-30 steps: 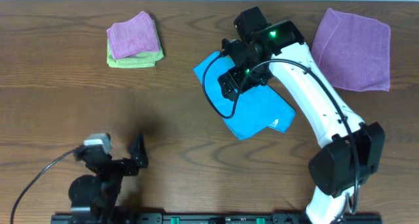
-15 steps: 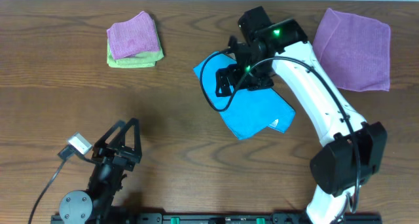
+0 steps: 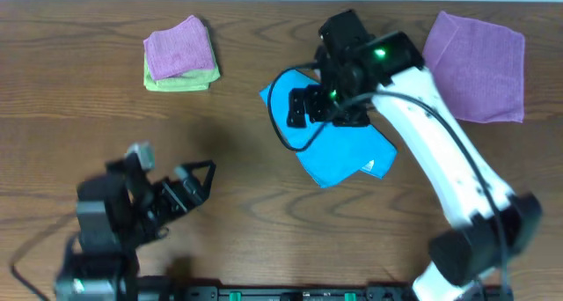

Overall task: Fold the cloth
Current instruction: 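Reach the left gripper to the blue cloth's left corner and grasp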

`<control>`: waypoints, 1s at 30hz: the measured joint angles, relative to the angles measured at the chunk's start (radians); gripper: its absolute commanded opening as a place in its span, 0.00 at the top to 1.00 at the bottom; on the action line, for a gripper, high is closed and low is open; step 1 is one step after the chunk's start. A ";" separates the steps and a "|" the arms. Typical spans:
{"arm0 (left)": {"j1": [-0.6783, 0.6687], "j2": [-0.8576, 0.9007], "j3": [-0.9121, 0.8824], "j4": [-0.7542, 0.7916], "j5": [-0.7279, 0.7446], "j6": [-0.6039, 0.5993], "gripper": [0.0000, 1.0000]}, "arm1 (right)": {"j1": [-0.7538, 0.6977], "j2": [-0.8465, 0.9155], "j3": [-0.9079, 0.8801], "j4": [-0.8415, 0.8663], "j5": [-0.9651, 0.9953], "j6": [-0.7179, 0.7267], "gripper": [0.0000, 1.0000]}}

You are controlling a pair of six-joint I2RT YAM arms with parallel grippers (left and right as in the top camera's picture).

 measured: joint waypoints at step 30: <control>-0.176 1.538 1.056 -0.134 -0.102 0.797 0.05 | -0.052 -0.073 0.004 0.117 0.208 -0.085 0.01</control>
